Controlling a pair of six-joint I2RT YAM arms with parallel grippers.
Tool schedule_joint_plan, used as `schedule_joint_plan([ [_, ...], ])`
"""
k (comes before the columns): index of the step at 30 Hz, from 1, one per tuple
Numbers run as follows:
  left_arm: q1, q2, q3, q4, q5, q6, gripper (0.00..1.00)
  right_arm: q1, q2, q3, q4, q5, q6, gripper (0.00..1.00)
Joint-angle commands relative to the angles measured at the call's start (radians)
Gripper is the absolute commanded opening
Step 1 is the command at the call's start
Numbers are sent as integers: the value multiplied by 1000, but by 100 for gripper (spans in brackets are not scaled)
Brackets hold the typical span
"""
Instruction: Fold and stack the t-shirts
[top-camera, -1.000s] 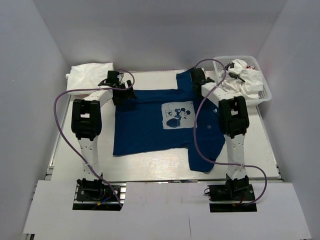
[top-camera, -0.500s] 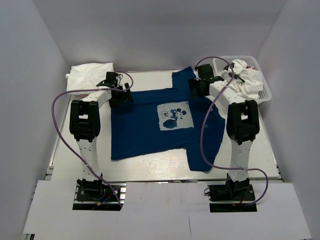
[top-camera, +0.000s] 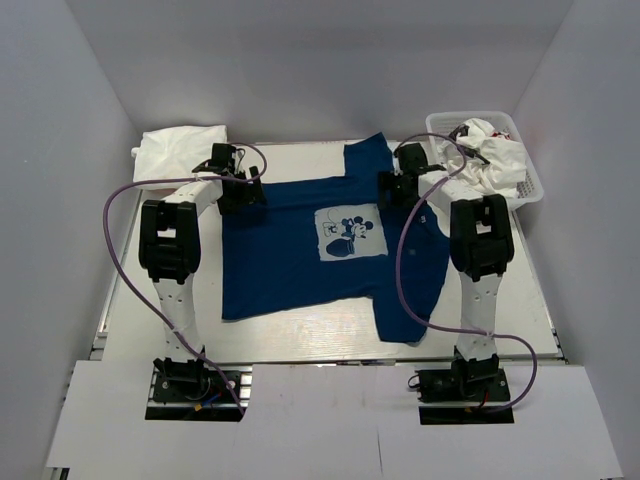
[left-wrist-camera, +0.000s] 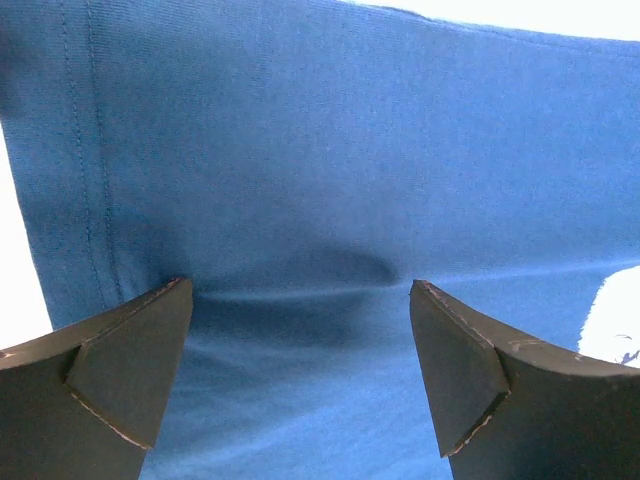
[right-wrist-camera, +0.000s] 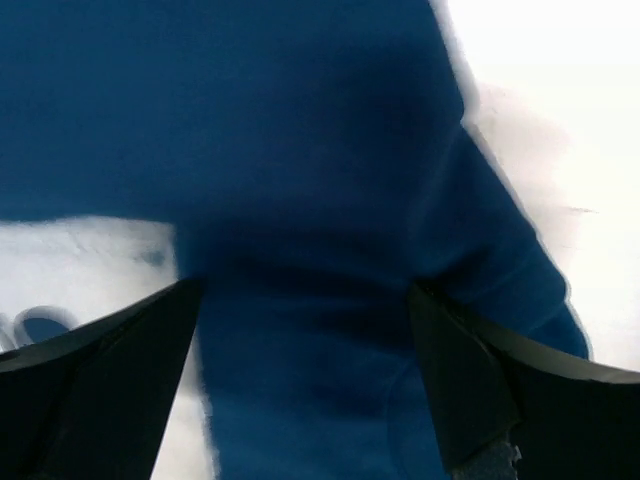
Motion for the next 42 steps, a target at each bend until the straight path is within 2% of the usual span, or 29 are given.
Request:
schedule_joint_plan([
  [1, 4, -15, -16, -23, -4, 8, 100, -48, 40, 6, 23, 23, 65, 91],
  [6, 4, 5, -7, -23, -4, 17, 100, -109, 165, 143, -46, 27, 94, 91],
  [9, 4, 15, 18, -44, -4, 26, 100, -129, 183, 223, -95, 6, 109, 91],
  [12, 4, 25, 28, -44, 5, 26, 100, -126, 103, 184, -68, -152, 93, 91],
  [16, 4, 25, 48, -26, 42, 48, 100, -97, -18, 145, -33, -285, -31, 91],
  [20, 4, 5, 59, 6, 82, 29, 100, -62, -66, 168, 4, -246, -56, 91],
  [24, -5, -5, 152, 16, 112, 19, 100, -49, -63, 193, -71, -197, -53, 91],
  [28, -14, -35, 229, -26, 100, 8, 100, -40, -228, 3, -10, -100, 11, 91],
  [29, -28, -52, 202, -26, 100, -6, 100, -40, -254, -111, -1, -79, 81, 91],
  [31, -40, -119, 147, -5, 111, -18, 100, -45, -354, -190, 15, 16, 137, 91],
  [32, -57, -142, 83, 9, 111, -33, 100, -49, -369, -292, 16, 36, 169, 91],
  [34, -74, -221, 0, 49, 126, -56, 100, -45, -425, -341, -22, 73, 200, 91],
  [35, -74, -248, -84, 67, 135, -69, 100, -42, -435, -397, -40, 72, 209, 91],
  [37, -103, -297, -157, 94, 146, -86, 100, -39, -480, -448, -63, 25, 218, 91],
  [38, -103, -343, -214, 103, 146, -96, 100, -34, -489, -541, -50, -12, 227, 91],
  [42, -134, -441, -315, 94, 113, -109, 100, -28, -584, -709, -19, -124, 266, 91],
])
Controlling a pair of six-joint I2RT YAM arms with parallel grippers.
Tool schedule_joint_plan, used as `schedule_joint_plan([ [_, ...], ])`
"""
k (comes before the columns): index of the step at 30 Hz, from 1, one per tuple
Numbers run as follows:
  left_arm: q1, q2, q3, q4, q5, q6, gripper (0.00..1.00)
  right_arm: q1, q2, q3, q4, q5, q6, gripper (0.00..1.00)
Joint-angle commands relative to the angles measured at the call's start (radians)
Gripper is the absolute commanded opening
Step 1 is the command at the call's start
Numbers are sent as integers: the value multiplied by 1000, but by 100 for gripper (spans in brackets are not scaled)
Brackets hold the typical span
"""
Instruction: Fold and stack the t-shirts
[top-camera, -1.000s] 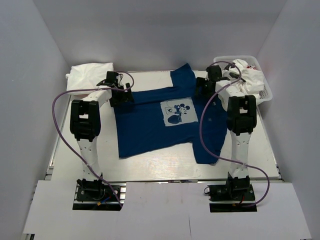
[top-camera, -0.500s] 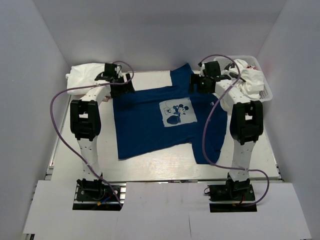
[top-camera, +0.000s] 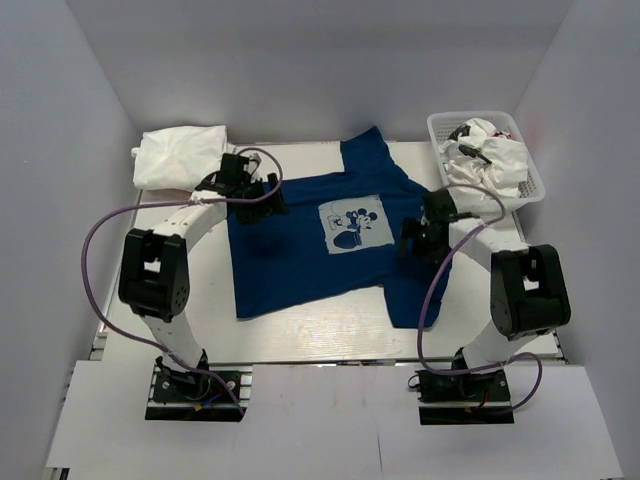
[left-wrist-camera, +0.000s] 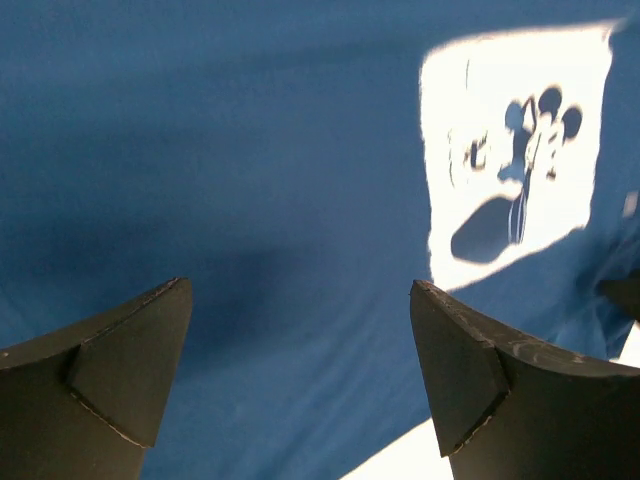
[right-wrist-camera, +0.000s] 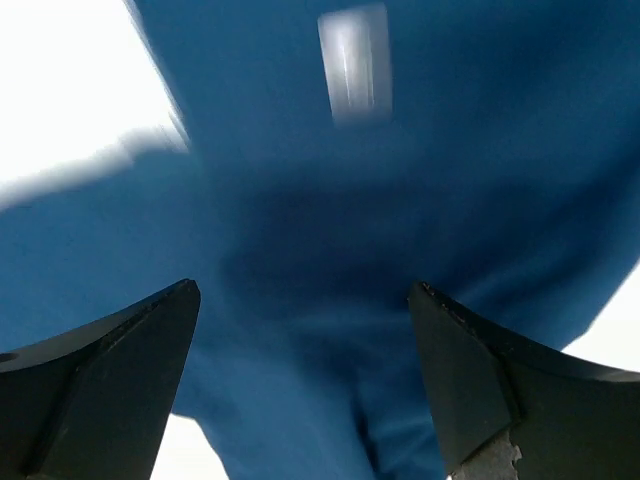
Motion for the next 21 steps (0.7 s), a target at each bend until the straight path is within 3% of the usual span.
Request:
schedule_joint_plan([
  [1, -7, -122, -65, 23, -7, -25, 100, 20, -65, -116, -1, -99, 55, 91],
  [5, -16, -200, -122, 14, -16, -43, 100, 40, -93, -207, -33, -156, 81, 91],
  [13, -25, -231, -145, -9, -37, -54, 100, 138, -326, -397, -139, -280, 167, 91],
  [18, -77, -150, -114, 32, 15, -54, 100, 198, -412, -296, -196, -308, 115, 91],
  [20, -113, -110, -73, 32, 15, -54, 100, 190, -399, -145, -224, -217, 51, 91],
  [21, -128, -87, -61, 32, 15, -54, 100, 187, -388, -105, -224, -83, 42, 91],
])
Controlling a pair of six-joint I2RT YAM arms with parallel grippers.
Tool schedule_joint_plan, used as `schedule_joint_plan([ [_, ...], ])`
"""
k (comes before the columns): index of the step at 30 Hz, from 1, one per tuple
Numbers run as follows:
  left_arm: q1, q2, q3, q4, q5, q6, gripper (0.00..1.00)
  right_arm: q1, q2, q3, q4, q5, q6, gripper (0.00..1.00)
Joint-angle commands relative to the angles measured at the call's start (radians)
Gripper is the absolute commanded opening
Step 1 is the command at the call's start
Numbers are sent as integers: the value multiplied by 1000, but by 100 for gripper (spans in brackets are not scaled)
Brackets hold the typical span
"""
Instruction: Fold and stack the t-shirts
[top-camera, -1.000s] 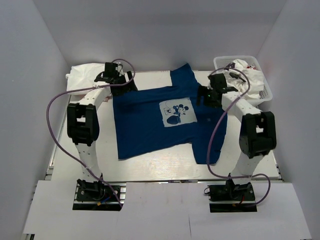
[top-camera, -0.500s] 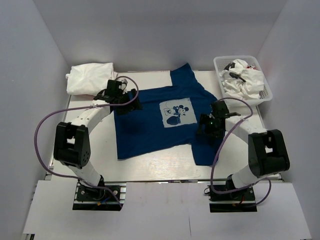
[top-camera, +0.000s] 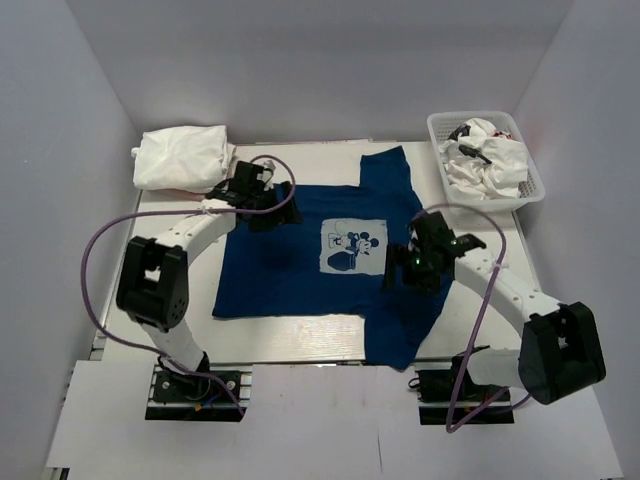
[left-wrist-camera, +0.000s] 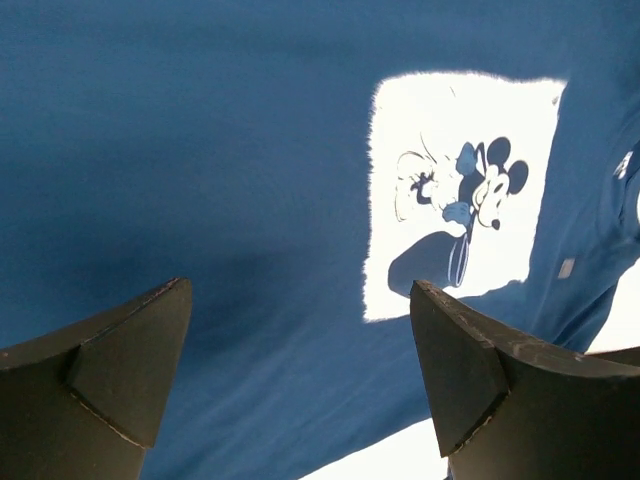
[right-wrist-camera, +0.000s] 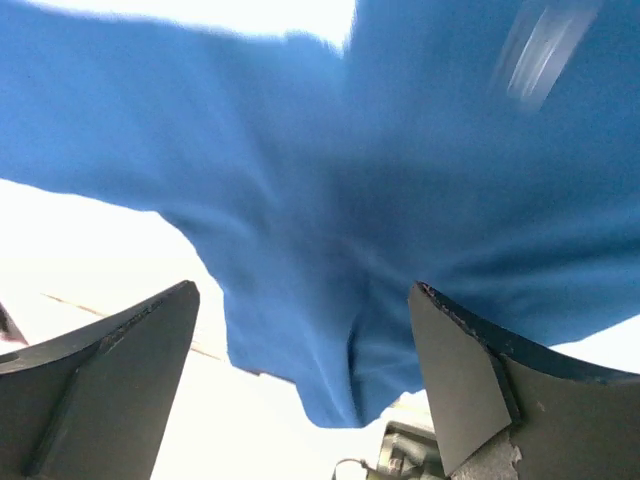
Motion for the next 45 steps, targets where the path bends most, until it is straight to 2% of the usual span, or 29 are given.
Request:
schedule_joint_plan([
  [1, -74, 88, 67, 20, 38, -4, 100, -11, 15, 222, -8, 208, -77, 91],
  [2, -90, 114, 87, 20, 58, -4, 100, -16, 53, 340, 2, 277, -80, 91],
  [3, -105, 140, 96, 31, 67, -4, 100, -32, 105, 376, 16, 378, -86, 91],
  [6, -161, 226, 136, 40, 93, -13, 100, -88, 277, 574, 3, 497, -46, 91],
  [7, -174, 243, 148, 40, 103, -13, 100, -109, 309, 607, 12, 487, -61, 91],
  [8, -203, 271, 185, 40, 103, -4, 100, -120, 407, 749, 24, 473, -93, 91],
  [10, -236, 298, 228, 31, 112, 5, 100, -163, 464, 816, 61, 447, -138, 91],
  [11, -272, 312, 266, 31, 121, 34, 100, -174, 522, 924, 58, 424, -182, 91],
  [16, -369, 381, 311, 161, 239, 57, 100, -218, 736, 1103, 49, 300, -348, 91],
  [18, -401, 398, 329, 175, 259, 91, 100, -223, 829, 1147, 30, 305, -423, 91],
  [20, -423, 414, 361, 175, 259, 100, 100, -244, 860, 1140, 48, 298, -436, 91],
  [23, -452, 463, 374, 201, 271, 114, 100, -249, 885, 1103, 62, 167, -506, 91],
  [25, -473, 495, 374, 201, 285, 114, 100, -246, 882, 1042, 78, 170, -577, 91],
  [27, -474, 504, 337, 210, 296, 114, 100, -247, 882, 1010, 90, 209, -623, 91],
  [29, -474, 490, 286, 222, 296, 114, 100, -253, 885, 984, 105, 363, -640, 91],
  [31, -474, 475, 211, 223, 281, 124, 100, -260, 879, 950, 118, 425, -661, 91],
  [37, -464, 455, 99, 137, 208, 134, 100, -281, 876, 911, 147, 450, -678, 91],
  [41, -443, 398, 1, 106, 100, 134, 100, -289, 877, 896, 164, 493, -677, 91],
  [45, -443, 360, -62, 85, 86, 125, 100, -289, 902, 911, 208, 642, -638, 91],
])
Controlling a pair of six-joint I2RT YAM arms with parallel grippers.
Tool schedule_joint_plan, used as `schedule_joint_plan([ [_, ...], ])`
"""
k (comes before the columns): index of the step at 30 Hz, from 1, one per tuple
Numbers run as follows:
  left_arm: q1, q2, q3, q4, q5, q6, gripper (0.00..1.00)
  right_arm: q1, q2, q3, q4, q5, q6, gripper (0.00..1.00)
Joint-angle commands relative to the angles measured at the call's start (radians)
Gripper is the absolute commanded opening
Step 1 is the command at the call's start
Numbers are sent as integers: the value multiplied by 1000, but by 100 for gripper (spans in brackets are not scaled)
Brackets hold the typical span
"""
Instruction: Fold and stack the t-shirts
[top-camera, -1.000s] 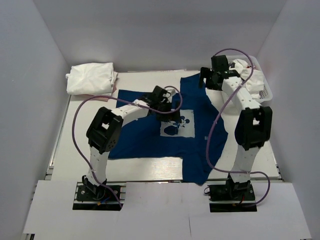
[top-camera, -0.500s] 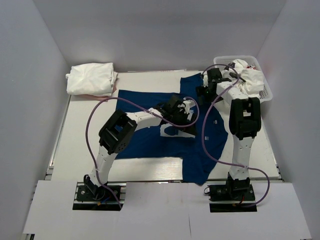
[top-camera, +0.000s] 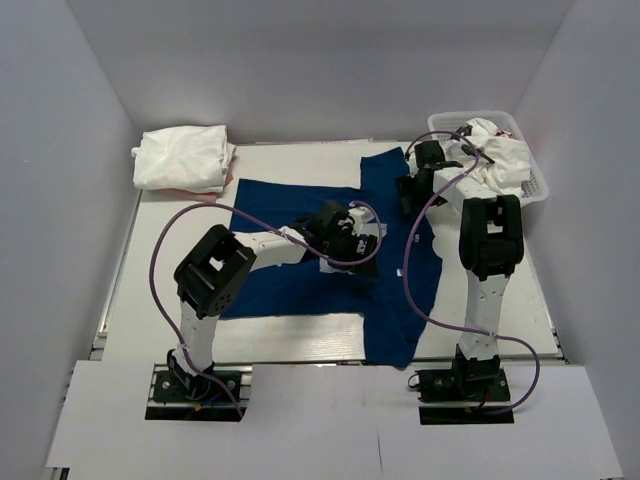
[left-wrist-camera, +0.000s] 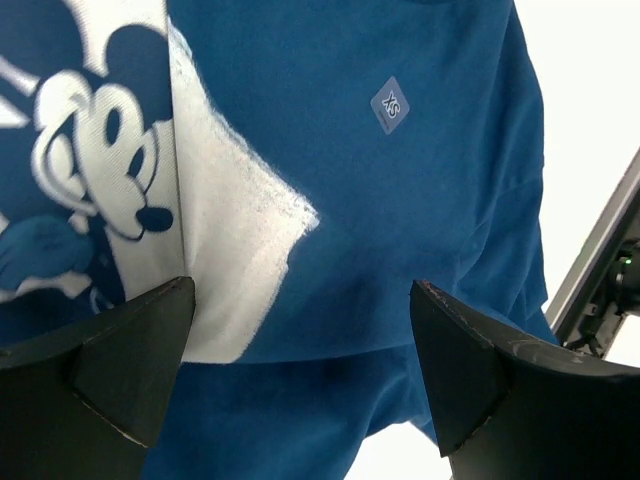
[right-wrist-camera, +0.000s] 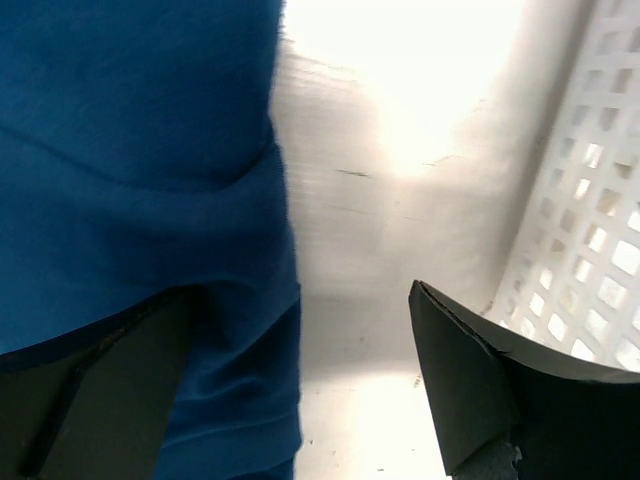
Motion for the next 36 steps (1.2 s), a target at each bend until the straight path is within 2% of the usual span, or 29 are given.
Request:
schedule_joint_plan([
  [1, 13, 25, -116, -253, -112, 3, 100, -36, 14, 1, 67, 252, -7, 91],
  [3, 13, 15, -127, -244, -100, 3, 100, -36, 25, 39, 51, 288, 16, 91],
  [8, 13, 24, -60, -221, -11, -16, 100, -29, 7, 53, 18, 50, 22, 91],
  [9, 13, 24, -25, -207, 33, -16, 100, -25, 4, 59, 18, 12, 31, 86],
  [10, 13, 24, -3, -192, 58, -16, 100, -25, 1, 63, 15, -158, 48, 85],
  [11, 13, 24, 19, -181, 101, -16, 100, -30, 2, 82, 9, -232, 62, 80],
  [12, 13, 12, 46, -181, 118, -7, 100, -29, 4, 92, 5, -328, 74, 80],
  [14, 13, -11, 135, -181, 129, 12, 100, -24, 17, 121, -27, -413, 84, 80],
  [16, 13, -31, 216, -205, 138, 45, 100, -30, 20, 136, -43, -394, 114, 82],
  [18, 13, -66, 267, -216, 68, 67, 100, -32, 11, 123, -55, -354, 127, 90],
  [23, 53, -79, 313, -313, -184, 52, 100, -30, -150, 6, -2, -327, 139, 90],
  [25, 102, -48, 341, -340, -219, -3, 100, -32, -179, -35, 1, -411, 212, 90],
  [27, 142, 22, 361, -376, -233, -36, 100, -30, -184, -62, -37, -491, 267, 90],
  [31, 231, 96, 364, -344, -241, -73, 100, -25, -243, -131, -43, -514, 318, 90],
  [36, 277, 159, 364, -324, -241, -91, 100, -30, -302, -273, 11, -518, 352, 90],
])
